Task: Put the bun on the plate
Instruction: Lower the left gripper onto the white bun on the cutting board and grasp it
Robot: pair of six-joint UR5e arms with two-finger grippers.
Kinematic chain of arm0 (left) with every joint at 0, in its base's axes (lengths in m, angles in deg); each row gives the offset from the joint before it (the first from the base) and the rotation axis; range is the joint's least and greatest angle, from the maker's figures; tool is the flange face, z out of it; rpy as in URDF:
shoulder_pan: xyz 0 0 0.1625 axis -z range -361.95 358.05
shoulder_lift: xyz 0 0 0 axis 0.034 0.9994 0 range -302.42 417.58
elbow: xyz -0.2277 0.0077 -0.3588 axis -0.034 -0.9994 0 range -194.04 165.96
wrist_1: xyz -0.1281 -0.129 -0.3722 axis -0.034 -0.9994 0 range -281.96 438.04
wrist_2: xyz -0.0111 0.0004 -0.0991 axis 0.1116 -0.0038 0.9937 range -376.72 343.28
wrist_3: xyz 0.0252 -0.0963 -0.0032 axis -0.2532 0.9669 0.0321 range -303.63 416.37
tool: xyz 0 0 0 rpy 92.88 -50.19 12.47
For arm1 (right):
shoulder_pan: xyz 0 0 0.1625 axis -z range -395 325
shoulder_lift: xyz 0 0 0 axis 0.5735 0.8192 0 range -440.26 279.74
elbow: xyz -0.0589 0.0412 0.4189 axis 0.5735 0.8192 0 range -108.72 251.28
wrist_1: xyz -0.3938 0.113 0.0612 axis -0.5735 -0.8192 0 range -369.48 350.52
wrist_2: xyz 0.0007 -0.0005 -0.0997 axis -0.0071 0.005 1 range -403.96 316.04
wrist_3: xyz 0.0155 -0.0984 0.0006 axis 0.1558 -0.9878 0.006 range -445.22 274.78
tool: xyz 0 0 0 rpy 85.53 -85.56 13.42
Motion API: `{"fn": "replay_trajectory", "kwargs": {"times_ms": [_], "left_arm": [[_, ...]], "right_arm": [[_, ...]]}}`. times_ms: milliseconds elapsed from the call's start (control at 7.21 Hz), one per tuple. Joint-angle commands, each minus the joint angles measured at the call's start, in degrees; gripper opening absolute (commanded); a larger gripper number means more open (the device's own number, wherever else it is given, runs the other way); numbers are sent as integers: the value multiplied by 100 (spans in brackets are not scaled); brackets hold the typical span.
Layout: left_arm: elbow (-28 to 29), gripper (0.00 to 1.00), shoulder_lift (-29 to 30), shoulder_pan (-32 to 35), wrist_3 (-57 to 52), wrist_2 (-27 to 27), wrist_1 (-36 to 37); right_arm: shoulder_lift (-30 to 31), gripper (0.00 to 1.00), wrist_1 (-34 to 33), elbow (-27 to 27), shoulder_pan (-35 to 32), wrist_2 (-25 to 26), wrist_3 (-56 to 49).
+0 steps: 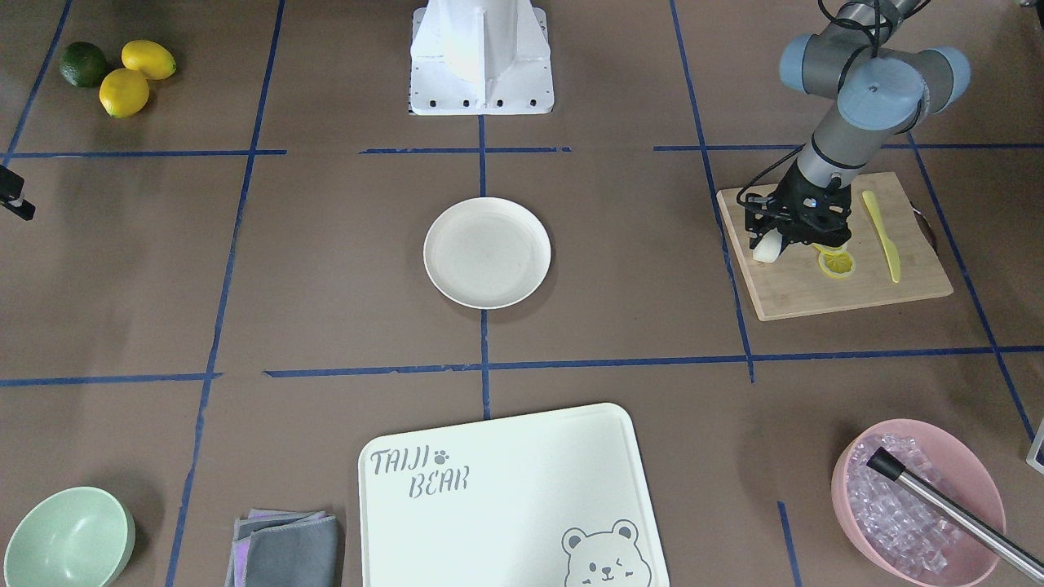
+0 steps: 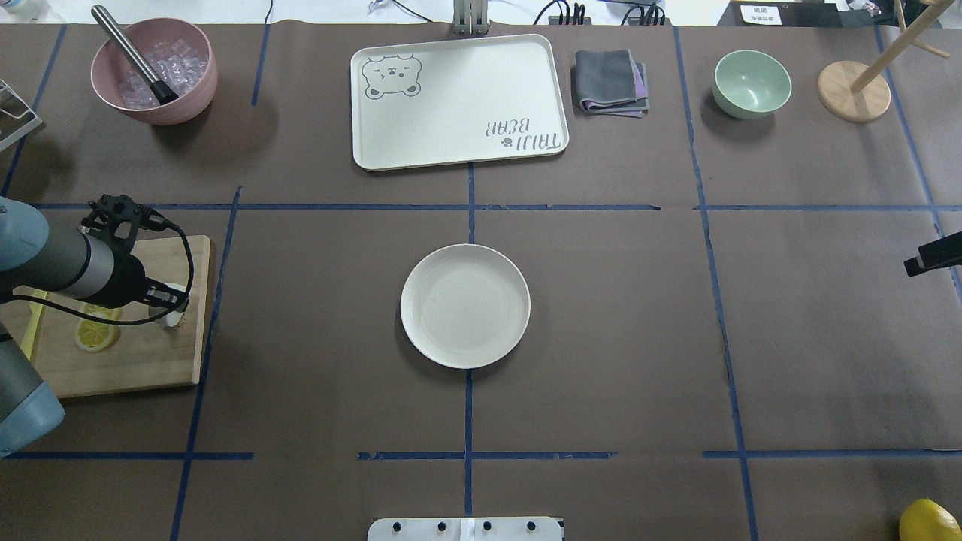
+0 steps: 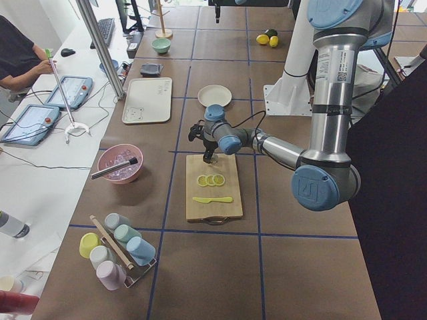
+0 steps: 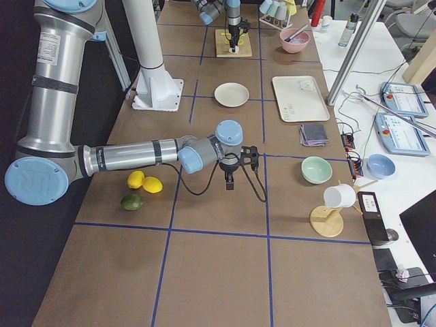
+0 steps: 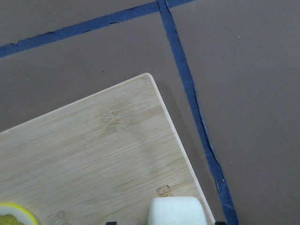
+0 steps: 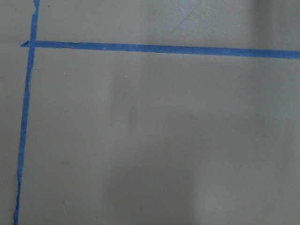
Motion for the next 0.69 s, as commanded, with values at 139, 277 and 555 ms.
{"fn": "replay_trajectory", "kwargs": {"times_ms": [139,277,555], "left_arm": [[-116,29,42,-32,22,11,0],[-378,29,242,-40,292,46,61],[-452,29,1729,-424,1422,-15,1258]], "right_arm": [[-26,100,0,0,9,4,0],[-26,100,0,8,9,4,0],[-26,100,-9,8,9,4,9]]}}
